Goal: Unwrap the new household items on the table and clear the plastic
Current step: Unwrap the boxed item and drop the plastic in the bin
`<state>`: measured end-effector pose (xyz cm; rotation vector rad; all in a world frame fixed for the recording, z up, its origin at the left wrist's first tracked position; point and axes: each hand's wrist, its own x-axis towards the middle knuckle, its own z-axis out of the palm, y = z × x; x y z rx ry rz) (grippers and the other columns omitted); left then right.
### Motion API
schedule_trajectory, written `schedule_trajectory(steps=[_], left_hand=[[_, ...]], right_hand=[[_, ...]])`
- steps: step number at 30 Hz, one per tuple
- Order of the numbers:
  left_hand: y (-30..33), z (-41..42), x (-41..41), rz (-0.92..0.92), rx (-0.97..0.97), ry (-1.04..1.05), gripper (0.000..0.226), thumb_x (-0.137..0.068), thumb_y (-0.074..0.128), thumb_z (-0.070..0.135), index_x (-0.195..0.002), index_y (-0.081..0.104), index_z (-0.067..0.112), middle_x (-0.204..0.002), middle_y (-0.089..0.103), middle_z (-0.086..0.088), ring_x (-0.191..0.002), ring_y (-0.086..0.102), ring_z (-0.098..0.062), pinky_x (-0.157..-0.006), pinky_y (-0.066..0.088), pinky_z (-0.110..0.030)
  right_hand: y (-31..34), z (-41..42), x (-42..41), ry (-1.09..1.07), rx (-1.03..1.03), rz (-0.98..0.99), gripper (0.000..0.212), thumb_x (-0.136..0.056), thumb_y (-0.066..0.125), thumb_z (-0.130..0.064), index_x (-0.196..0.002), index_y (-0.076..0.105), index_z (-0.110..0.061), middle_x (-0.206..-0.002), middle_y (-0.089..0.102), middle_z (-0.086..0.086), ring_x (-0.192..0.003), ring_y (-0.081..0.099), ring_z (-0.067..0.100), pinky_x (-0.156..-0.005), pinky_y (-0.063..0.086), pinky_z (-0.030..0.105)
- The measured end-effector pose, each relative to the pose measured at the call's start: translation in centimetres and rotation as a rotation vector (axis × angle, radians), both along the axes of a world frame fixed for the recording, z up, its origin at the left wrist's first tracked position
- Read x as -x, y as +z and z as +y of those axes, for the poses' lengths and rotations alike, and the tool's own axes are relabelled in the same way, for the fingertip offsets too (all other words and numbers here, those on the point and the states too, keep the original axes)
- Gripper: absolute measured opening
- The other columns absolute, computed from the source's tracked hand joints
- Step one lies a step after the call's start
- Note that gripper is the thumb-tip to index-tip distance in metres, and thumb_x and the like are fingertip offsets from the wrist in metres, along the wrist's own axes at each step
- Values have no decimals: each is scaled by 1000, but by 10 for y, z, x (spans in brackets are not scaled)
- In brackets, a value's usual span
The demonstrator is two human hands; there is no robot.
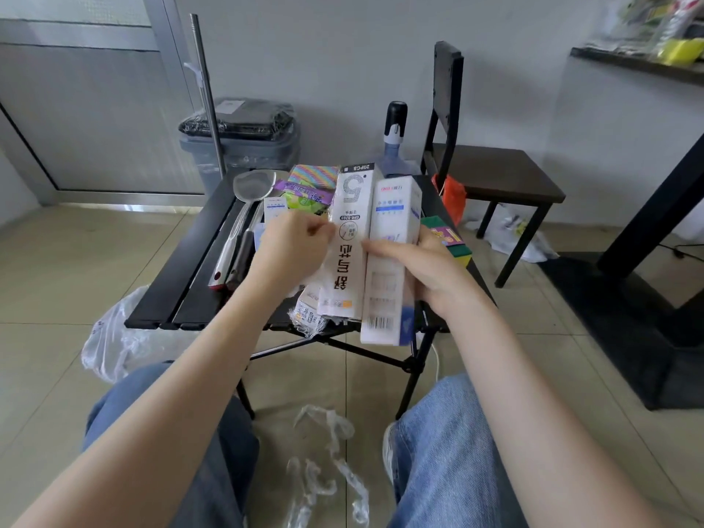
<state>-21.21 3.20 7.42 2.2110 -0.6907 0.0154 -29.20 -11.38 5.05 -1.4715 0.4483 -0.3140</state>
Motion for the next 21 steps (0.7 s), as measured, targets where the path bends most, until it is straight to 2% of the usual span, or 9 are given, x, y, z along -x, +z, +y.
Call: schedule_trajectory(steps=[2, 4, 5, 8, 11, 14, 17, 19, 21], left_hand=[[-3, -2, 0, -241, -105, 56, 33, -95, 47, 14, -67, 56, -1, -59, 52, -11, -60, 41, -24, -46, 25, -25], [-5, -5, 1, -353, -167, 71, 33, -95, 42, 13, -63, 45, 6, -59, 43, -7, -63, 40, -27, -49, 25, -32], [-6, -7, 1, -388, -199, 81, 31, -96, 40, 13, -66, 45, 10, -63, 45, -6, -65, 42, -28, -52, 27, -32], [-9, -12, -1, -382, -177, 109, 27, -98, 37, 14, -78, 53, 5, -76, 53, -11, -71, 42, -27, -61, 30, -34], [-11, -10, -5, -284, -51, 101, 30, -99, 35, 15, -98, 62, 0, -89, 65, -13, -77, 52, -27, -64, 38, -36], [-10, -7, -9, -25, 133, 102, 29, -100, 31, 16, -101, 57, 4, -91, 67, -5, -79, 59, -22, -60, 43, -33], [-8, -5, -19, 417, 401, 159, 29, -100, 29, 13, -106, 56, 2, -89, 61, -6, -61, 54, -16, -44, 38, -21], [-3, -3, -16, 703, 604, 158, 26, -100, 32, 11, -92, 55, 2, -69, 61, -4, -40, 51, -10, -34, 32, -12], [1, -2, -8, 919, 740, 107, 26, -99, 33, 10, -80, 49, 8, -57, 58, -3, -32, 52, -7, -31, 36, -12]], right_hand=[[-2, 3, -2, 8, 87, 15, 57, -64, 87, -23, -116, 65, -16, -100, 75, 2, -90, 72, 20, -84, 58, 46], [-6, 10, -2, 4, 168, -9, 46, -67, 86, -23, -109, 68, -20, -96, 75, -2, -87, 72, 17, -81, 58, 43], [-8, 14, -3, -25, 178, -34, 43, -67, 86, -23, -107, 69, -21, -95, 76, -3, -88, 72, 16, -81, 58, 44], [-16, 22, -4, -103, 122, -62, 33, -67, 84, -29, -98, 71, -25, -93, 76, -5, -87, 72, 17, -83, 57, 50], [-14, 21, -3, -116, 61, -38, 23, -74, 82, -21, -93, 70, -25, -91, 76, -3, -85, 73, 17, -78, 59, 42], [-3, 16, 0, -150, 51, -44, 23, -76, 80, -12, -92, 67, -22, -87, 74, -4, -77, 72, 11, -67, 57, 28], [7, 11, 3, -158, -7, -72, 21, -78, 76, -8, -93, 66, -19, -82, 72, -6, -65, 70, 4, -53, 53, 18], [11, 10, 4, -156, -71, -92, 24, -80, 74, -8, -101, 66, -16, -86, 73, -3, -66, 70, 7, -53, 53, 20], [10, 11, 5, -156, -146, -140, 29, -82, 72, -7, -109, 64, -13, -92, 74, 2, -74, 72, 12, -59, 57, 26]])
